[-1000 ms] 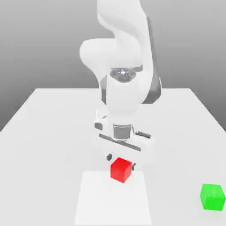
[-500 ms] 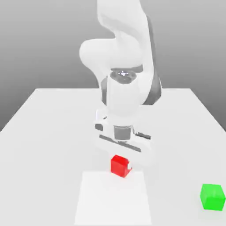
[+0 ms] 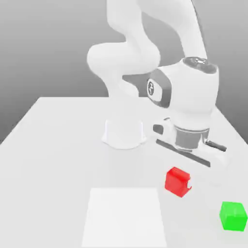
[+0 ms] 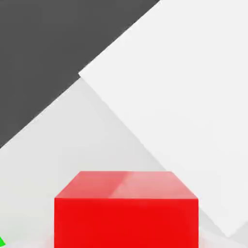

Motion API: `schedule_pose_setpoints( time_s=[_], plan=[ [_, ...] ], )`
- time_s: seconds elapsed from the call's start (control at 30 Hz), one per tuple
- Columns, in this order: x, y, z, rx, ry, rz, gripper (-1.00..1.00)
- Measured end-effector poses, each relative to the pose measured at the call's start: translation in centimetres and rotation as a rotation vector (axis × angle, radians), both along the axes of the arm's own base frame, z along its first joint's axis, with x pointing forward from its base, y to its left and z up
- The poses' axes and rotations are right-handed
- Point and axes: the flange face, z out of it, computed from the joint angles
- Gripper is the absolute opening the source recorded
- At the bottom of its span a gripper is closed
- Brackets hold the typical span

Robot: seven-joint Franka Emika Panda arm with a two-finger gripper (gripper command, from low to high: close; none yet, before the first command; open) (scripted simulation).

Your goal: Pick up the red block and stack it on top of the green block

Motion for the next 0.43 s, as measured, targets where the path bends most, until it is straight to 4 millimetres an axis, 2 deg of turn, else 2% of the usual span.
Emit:
schedule_pose_setpoints(
  time_s=[0.17, 0.23, 0.3, 0.33, 0.43],
  plan=[
    [1.0, 7.8, 0.6, 0.029, 0.012, -0.11, -1.0],
    [1.1, 9.0, -1.3, 0.034, 0.015, -0.123, -1.0],
    [1.1, 9.3, -4.0, 0.035, 0.016, -0.127, -1.0],
    [1.0, 9.3, -5.0, 0.035, 0.016, -0.127, 1.0],
    [1.0, 9.3, -5.0, 0.035, 0.016, -0.127, 1.0]
  ],
)
